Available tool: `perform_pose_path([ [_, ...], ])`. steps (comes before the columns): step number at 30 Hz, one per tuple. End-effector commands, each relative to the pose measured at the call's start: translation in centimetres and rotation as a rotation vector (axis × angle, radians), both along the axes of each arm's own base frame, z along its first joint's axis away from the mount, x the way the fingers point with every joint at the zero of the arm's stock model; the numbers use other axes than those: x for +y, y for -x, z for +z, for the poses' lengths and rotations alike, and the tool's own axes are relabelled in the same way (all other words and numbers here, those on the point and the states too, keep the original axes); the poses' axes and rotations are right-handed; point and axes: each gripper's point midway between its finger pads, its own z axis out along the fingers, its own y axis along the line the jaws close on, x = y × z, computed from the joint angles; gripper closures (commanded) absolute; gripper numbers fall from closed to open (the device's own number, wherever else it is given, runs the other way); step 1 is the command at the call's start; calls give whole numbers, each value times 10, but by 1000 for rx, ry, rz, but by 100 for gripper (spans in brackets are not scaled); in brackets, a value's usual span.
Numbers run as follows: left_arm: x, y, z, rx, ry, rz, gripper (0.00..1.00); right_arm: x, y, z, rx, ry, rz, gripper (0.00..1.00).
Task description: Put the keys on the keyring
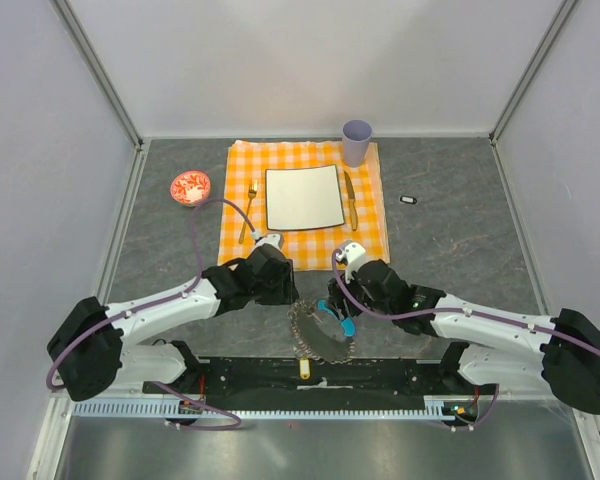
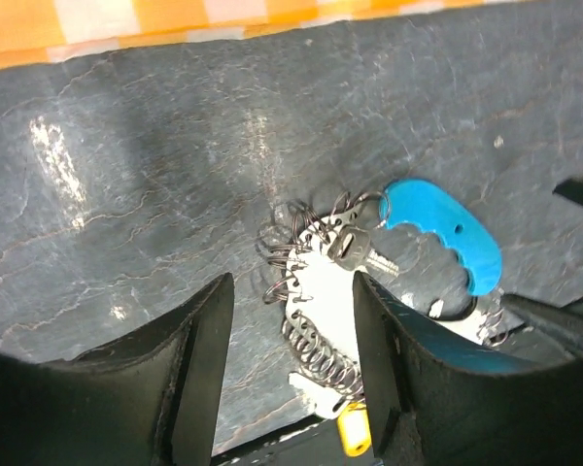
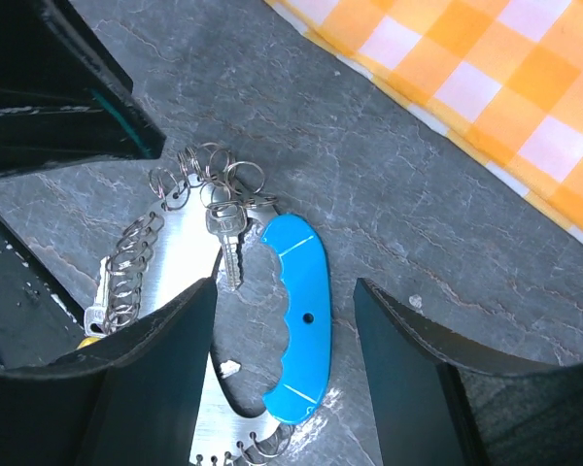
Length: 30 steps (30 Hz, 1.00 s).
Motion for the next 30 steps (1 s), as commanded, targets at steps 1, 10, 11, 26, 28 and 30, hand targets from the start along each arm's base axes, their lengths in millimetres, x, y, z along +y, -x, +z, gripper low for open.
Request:
perform_pose_path([
  [1,0,13,3,-54,-47,-262,42,9,-2,18,-4,-51,15,33],
  [10,9,32,-19,62,-128,-319,51,4,-5,24,-31,-51,6,33],
  [11,11,33,-20,71,-138,-314,52,2,-7,25,-40,-52,-3,33],
  [26,-11,49,-45,169,-178,-335,59,-8,-12,25,-59,-51,-41,32],
  [28,-16,51,-48,193,-153,-309,61,-8,-12,24,-54,-49,-42,32],
  [30,-21,49,-48,202,-124,-279,61,-8,-11,24,-43,-54,-40,32],
])
